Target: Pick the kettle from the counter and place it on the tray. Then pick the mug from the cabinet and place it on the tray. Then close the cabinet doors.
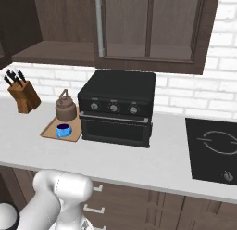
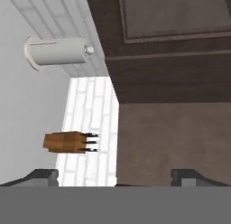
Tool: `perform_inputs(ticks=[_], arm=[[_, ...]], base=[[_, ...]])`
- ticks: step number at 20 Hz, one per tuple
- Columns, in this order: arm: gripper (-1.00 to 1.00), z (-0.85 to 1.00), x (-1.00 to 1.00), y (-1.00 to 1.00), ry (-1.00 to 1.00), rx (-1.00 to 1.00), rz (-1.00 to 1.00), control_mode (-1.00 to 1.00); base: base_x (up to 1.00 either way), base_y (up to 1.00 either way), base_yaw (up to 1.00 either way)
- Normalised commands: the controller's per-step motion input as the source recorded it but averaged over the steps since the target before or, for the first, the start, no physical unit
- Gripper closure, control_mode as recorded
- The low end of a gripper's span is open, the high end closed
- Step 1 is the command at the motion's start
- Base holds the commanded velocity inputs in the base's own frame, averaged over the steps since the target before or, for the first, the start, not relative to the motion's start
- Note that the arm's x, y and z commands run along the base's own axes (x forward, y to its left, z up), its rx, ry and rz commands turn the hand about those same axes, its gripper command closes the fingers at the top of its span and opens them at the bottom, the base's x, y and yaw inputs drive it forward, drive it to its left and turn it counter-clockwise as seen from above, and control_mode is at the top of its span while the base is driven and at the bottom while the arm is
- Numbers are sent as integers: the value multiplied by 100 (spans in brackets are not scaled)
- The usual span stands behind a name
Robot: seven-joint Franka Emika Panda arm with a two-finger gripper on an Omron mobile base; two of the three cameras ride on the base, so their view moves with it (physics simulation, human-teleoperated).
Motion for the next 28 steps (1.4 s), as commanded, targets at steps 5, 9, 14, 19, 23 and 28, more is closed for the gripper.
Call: perform_inputs(ticks=[5,9,14,19,23,28], arm=[[-100,0,43,9,-11,0,-1,-100],[-100,0,48,16,-5,0,-13,-100],[-100,-4,13,6,0,3,-18,-100],[-100,0,6,4,-1,6,-23,-100],[-100,5,11,0,-3,5,-21,-100],[-100,12,0,-3,-4,8,-17,-100]], base=[[0,0,0],[0,0,0],[0,0,0],[0,0,0],[0,0,0],[0,0,0]])
